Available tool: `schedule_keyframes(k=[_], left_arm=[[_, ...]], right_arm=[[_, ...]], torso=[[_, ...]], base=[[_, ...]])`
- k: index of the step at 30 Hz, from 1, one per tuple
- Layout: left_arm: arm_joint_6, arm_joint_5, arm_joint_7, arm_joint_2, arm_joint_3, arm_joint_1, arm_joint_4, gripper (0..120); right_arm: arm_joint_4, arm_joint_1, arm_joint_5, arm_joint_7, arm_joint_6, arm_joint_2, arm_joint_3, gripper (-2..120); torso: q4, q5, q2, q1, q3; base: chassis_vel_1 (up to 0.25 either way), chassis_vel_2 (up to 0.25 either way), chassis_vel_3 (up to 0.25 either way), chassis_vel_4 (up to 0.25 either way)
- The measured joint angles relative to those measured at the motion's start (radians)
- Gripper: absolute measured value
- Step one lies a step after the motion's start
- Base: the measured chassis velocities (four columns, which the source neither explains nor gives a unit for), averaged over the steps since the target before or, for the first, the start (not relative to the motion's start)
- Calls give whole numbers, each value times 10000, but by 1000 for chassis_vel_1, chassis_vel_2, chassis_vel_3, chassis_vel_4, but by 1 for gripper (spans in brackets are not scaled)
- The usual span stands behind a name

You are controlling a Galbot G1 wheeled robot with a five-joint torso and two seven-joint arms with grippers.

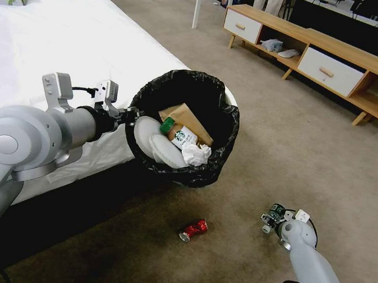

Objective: Pick up the trash bin and place the garbage on the floor into it.

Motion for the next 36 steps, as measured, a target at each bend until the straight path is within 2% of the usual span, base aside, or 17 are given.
schedule_keyframes(k=[19, 36], left_arm=[[0, 165, 204, -2, -92, 138, -28, 2], [1, 262, 360, 44, -174, 235, -72, 2]], right_arm=[[-940, 403, -649, -513, 381, 641, -44, 100], [-1684, 517, -1070, -910, 732, 638, 157, 100]], torso=[[0, 1, 0, 0, 0], [1, 0, 0, 0, 0]], base=[[0, 0, 0, 0], [0, 0, 0, 0]])
